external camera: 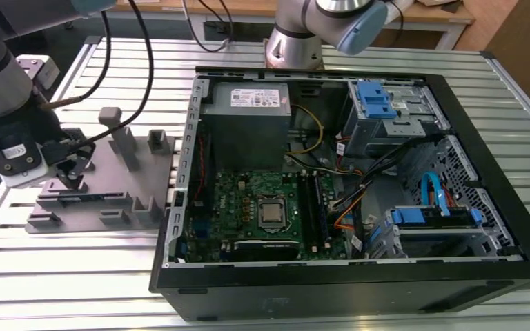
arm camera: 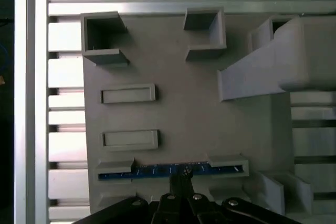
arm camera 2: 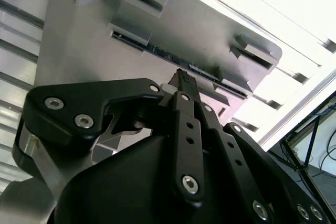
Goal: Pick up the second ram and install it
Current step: 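Reach for the second ram, then pick up the second ram and move it above second insertion slot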
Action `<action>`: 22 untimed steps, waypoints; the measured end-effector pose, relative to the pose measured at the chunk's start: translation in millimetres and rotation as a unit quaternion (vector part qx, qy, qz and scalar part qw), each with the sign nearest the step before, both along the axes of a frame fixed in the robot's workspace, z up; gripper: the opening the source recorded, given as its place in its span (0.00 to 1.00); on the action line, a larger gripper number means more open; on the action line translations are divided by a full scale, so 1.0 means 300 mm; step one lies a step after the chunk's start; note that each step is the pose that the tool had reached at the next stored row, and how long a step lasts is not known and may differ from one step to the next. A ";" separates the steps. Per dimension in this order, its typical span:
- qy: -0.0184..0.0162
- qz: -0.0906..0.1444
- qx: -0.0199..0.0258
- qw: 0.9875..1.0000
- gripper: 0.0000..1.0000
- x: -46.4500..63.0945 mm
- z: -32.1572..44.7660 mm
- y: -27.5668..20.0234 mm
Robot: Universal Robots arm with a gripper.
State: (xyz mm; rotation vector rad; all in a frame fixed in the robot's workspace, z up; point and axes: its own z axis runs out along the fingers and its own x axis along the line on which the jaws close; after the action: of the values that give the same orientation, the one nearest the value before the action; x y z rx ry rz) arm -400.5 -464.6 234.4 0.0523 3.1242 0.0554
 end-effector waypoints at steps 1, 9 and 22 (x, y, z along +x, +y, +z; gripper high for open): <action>0.000 0.001 0.000 1.000 0.11 0.001 -0.006 0.000; 0.001 0.008 0.000 1.000 0.11 0.004 -0.039 -0.001; 0.001 0.009 0.000 1.000 0.11 0.004 -0.040 0.000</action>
State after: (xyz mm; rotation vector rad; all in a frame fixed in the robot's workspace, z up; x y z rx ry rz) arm -399.3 -464.7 222.6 0.0240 3.1264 0.0552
